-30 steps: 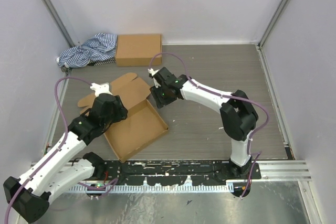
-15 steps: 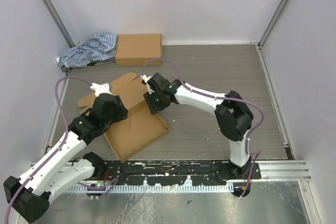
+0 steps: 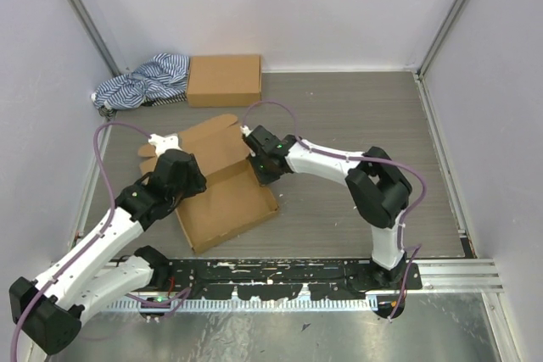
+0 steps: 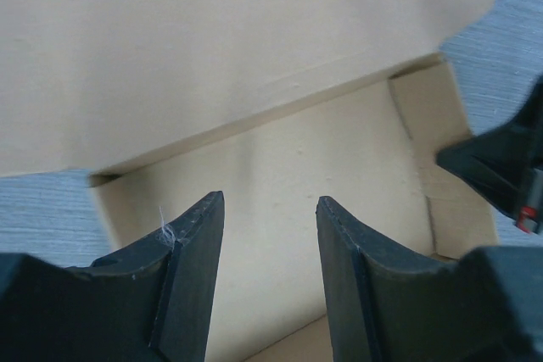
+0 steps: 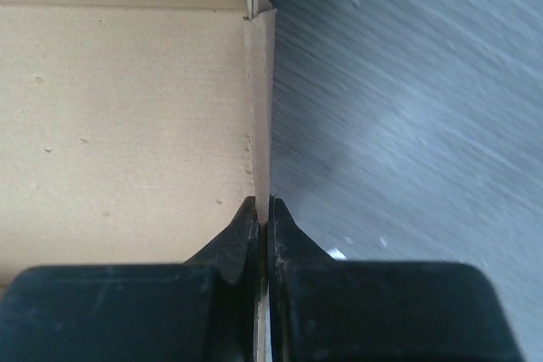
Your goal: Fold the paper box
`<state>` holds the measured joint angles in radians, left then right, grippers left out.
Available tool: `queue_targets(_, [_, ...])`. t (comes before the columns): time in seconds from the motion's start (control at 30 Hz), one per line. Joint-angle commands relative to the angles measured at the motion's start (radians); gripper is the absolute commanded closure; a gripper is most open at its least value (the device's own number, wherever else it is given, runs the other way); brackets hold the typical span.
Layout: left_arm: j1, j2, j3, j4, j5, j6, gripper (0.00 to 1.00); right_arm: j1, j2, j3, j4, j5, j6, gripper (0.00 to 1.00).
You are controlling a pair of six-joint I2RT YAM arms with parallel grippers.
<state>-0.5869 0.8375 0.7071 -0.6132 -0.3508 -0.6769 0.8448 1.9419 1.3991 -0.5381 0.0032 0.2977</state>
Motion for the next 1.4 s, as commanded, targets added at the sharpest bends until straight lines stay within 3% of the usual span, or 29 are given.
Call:
queue_targets(0.0, [0.002,0.033,0.055,-0.006,-0.025,-0.021,0.45,-0.036,-0.145,-0.144,-0.035,0.139,0.076,0.99])
queue_targets(0.23, [0.001,0.113,0.102,0.042,-0.024,-0.002,0.45,-0.101,-0.330,-0.355,-0.023,0.252,0.202,0.99])
queue_targets(0.4, [0.016,0.232,0.186,0.031,-0.045,0.025,0.44,-0.134,-0.412,-0.414,-0.003,0.295,0.266,0.97])
queue_targets(0.43, [0.024,0.265,0.211,0.021,-0.037,0.029,0.42,-0.133,-0.420,-0.414,-0.001,0.300,0.276,0.87])
queue_targets(0.5, [0.043,0.330,0.252,0.016,-0.007,0.040,0.41,-0.133,-0.443,-0.414,0.003,0.308,0.290,0.54])
queue_targets(0.57, [0.064,0.385,0.288,0.018,0.017,0.048,0.41,-0.134,-0.471,-0.416,0.004,0.324,0.298,0.35])
queue_targets(0.7, [0.126,0.456,0.322,0.047,0.085,0.052,0.40,-0.162,-0.536,-0.385,0.005,0.339,0.273,0.20])
queue_targets(0.77, [0.176,0.484,0.334,0.061,0.139,0.054,0.40,-0.224,-0.549,-0.356,0.026,0.273,0.237,0.02])
queue_targets(0.93, [0.315,0.534,0.364,0.085,0.282,0.053,0.40,-0.448,-0.480,-0.251,0.089,0.040,0.159,0.02])
queue_targets(1.0, [0.331,0.539,0.368,0.085,0.315,0.057,0.41,-0.456,-0.433,-0.217,0.077,-0.012,0.125,0.10])
queue_targets(1.13, [0.332,0.513,0.330,0.088,0.310,0.059,0.41,-0.429,-0.462,-0.318,0.150,-0.216,0.073,0.28])
queue_targets(1.37, [0.331,0.376,0.136,0.271,0.405,-0.007,0.42,-0.328,-0.505,-0.438,0.071,-0.100,0.049,0.31])
